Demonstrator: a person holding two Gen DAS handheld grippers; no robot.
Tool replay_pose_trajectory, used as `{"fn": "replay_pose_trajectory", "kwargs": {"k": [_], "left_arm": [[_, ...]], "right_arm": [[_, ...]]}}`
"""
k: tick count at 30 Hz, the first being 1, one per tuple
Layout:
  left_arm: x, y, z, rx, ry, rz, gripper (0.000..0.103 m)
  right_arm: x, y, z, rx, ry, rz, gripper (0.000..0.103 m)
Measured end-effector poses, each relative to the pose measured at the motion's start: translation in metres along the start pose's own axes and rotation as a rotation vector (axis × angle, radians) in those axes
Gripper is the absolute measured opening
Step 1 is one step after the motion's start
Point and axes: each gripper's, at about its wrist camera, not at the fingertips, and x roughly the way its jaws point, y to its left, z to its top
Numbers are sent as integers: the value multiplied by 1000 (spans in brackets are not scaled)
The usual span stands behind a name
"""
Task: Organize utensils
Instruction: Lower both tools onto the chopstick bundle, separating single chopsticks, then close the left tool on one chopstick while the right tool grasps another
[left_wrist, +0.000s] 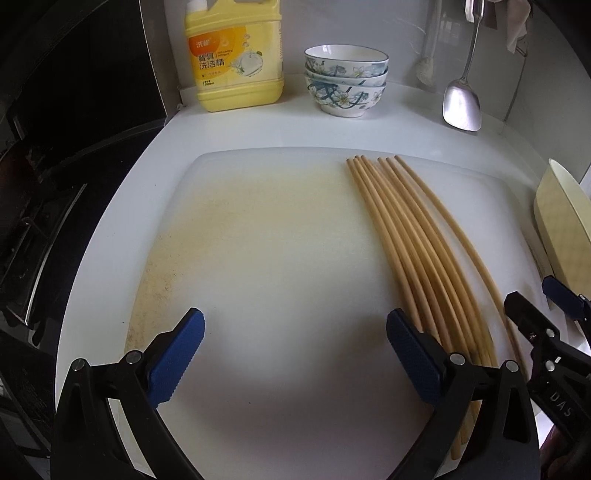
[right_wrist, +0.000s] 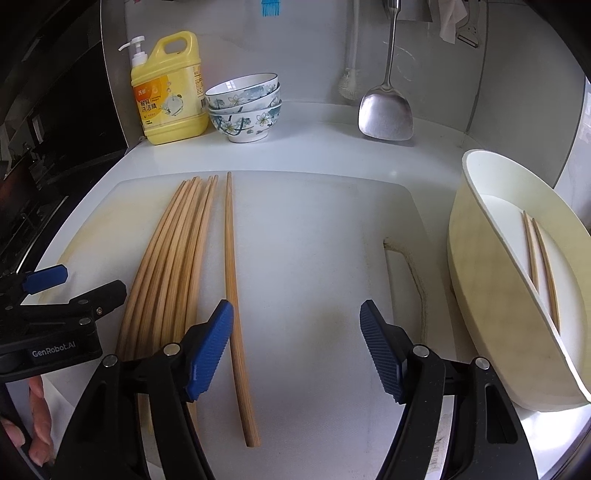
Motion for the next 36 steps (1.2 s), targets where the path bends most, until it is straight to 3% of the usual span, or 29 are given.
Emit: {"fn": "replay_pose_trajectory", "kwargs": {"k": [4,7,11,19,29,32,36], "left_arm": [[-8,11,2,-69,-28,-45,97],[-10,-1,4,-38,-41,-67,97],[-1,-15,3,9,-11,-51,97],[-5,1,3,-3,-32,-7,97],[7,-11,15,-8,-18,-39,97],[9,-17,14,23,-24,-1,98],[9,-2,14,-14,-26,22,98]], "right_arm": [[-1,3,3,-15,-5,15,68],[4,5,1,-23,15,29,68],[8,4,-2,-23,24,17,68],[5,-5,0,-7,18,12,68],[17,-1,10,-18,17,15,68],[18,0,12,-30,16,25,68],[19,-2,13,-23,14,24,68]]}}
